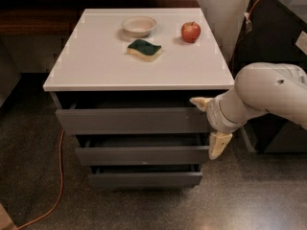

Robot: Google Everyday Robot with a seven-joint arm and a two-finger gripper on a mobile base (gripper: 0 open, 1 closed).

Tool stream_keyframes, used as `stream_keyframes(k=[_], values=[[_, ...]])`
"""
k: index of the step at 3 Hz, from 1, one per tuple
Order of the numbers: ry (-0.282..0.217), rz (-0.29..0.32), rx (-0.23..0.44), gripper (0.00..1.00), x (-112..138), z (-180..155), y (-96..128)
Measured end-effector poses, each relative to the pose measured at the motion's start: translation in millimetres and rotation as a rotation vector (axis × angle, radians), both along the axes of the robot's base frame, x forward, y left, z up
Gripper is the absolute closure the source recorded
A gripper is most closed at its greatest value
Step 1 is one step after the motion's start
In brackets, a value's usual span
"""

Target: Open top drawer

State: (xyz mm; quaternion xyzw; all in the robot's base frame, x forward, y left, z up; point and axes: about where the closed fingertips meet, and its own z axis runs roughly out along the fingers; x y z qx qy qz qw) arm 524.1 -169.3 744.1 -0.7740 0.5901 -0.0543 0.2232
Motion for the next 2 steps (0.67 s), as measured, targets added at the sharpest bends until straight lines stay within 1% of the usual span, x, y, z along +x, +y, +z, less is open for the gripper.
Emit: stream_keyframes(k=[1,2], values=[[-0.007,0.010,-0.011,0.00,17,-18,3],[-0.014,0.019,-0.008,0.00,37,-34,7]])
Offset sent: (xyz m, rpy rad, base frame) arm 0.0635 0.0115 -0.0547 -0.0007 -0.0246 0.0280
